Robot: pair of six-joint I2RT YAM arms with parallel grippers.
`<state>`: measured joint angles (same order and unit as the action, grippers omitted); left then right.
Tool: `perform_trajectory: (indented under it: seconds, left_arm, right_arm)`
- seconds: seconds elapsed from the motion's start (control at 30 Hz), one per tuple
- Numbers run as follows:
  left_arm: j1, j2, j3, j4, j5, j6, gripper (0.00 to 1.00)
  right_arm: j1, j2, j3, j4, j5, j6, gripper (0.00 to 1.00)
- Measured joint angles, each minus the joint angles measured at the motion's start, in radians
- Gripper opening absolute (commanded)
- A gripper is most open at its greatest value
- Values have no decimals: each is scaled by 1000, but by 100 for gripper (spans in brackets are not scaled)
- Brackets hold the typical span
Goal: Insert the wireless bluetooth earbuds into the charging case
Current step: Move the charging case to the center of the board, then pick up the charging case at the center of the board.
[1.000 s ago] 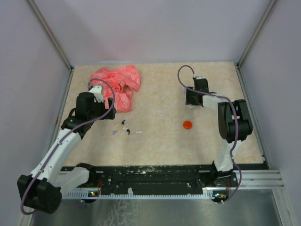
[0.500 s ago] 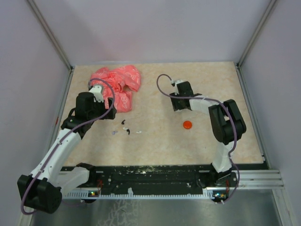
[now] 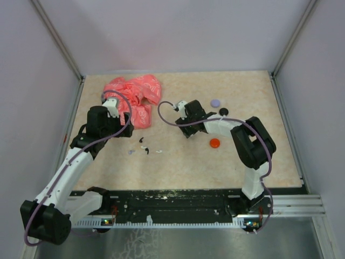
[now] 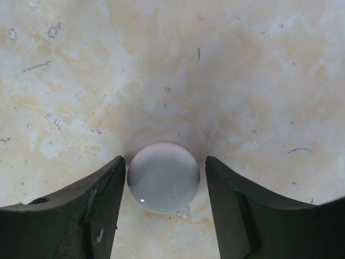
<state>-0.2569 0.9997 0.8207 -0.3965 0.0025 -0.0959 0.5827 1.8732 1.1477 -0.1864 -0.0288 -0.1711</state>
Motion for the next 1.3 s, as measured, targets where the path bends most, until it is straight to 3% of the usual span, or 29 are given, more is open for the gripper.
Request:
perform_trajectory:
  seconds: [0.17,0.77,1.3]
  left_arm:
    - [0,0,0,0,3,0,96]
    - [2,0,0,0,10,0,96]
    - [2,0,-1,1,10,0,96]
  right_arm:
    - [-3,0,14,-34,11,-16,71]
    - [-38,-67,-22,-143,193,66,72]
    - [-13,-166,-76,-33,115,245,71]
